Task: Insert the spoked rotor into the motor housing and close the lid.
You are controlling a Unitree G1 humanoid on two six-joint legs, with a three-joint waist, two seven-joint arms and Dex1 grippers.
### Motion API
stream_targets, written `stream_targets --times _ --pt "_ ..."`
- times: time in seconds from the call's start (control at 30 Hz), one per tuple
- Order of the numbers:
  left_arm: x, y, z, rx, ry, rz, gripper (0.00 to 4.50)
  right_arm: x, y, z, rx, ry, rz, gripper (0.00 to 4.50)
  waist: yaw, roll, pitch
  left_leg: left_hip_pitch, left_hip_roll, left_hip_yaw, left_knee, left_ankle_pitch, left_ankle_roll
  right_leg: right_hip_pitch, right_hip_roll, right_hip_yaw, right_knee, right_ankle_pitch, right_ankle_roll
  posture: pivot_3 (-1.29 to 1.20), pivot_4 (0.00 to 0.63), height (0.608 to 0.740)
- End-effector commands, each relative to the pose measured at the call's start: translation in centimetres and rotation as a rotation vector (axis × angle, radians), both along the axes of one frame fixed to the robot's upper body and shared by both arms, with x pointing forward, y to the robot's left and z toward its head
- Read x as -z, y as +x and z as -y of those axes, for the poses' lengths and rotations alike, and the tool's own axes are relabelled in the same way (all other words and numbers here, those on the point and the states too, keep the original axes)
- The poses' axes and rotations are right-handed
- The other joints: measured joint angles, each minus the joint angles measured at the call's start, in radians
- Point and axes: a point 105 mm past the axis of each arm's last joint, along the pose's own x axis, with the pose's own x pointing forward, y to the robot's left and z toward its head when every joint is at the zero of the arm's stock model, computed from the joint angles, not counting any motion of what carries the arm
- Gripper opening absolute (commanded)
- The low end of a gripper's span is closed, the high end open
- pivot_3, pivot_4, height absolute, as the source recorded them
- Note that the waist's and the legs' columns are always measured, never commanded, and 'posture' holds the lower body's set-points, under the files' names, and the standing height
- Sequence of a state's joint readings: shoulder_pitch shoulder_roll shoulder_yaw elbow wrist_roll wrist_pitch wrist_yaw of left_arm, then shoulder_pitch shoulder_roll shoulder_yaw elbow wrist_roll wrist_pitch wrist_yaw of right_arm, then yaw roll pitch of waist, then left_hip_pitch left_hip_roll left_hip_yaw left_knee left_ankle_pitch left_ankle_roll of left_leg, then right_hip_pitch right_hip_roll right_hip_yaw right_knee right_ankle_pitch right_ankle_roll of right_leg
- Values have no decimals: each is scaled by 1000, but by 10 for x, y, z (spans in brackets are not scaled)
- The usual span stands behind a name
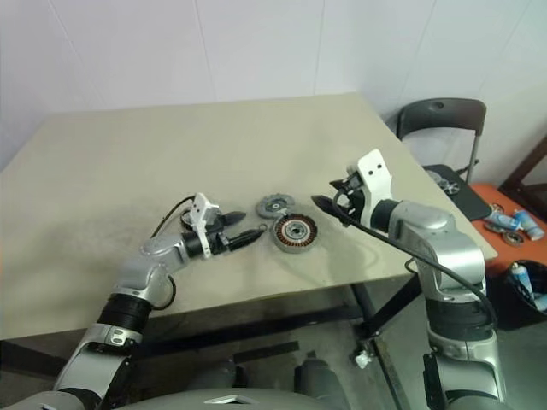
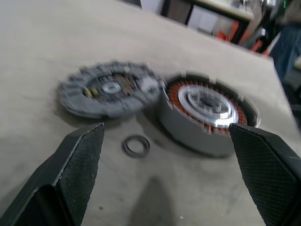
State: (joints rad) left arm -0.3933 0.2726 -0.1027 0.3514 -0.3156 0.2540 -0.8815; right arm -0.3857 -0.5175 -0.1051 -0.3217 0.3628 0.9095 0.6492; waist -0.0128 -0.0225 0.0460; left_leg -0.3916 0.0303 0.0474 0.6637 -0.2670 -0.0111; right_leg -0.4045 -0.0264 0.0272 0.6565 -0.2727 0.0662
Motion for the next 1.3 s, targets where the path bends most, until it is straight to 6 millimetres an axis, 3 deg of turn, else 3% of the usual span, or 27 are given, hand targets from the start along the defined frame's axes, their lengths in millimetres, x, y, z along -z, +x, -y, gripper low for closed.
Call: stream_targets --times 0.03,0.3,0.37,0.63,1.3 --pt "1 3 4 10 56 45 4500 -12 2 -3 18 15 55 2996 -1 0 0 0 0 0 0 0 0 0 0 0 0 0 0 0 0 740" --pt "12 27 5 -109 191 117 4500 -8 4 1 50 7 51 2996 3 0 0 0 0 0 0 0 0 0 0 0 0 1 1 0 0 740" --pt "12 30 13 -124 195 139 4500 -6 4 2 62 3 47 2996 3 0 0 0 0 0 0 0 0 1 0 0 0 1 2 0 0 740" --pt "9 22 28 -73 132 121 4500 -1 1 2 74 -16 39 2996 2 0 0 0 0 0 0 0 0 1 0 0 -1 2 3 0 0 740" --pt "21 19 26 -91 196 71 4500 4 2 4 101 -26 32 2996 2 1 -1 0 0 0 0 0 0 1 0 0 -1 2 3 0 0 740"
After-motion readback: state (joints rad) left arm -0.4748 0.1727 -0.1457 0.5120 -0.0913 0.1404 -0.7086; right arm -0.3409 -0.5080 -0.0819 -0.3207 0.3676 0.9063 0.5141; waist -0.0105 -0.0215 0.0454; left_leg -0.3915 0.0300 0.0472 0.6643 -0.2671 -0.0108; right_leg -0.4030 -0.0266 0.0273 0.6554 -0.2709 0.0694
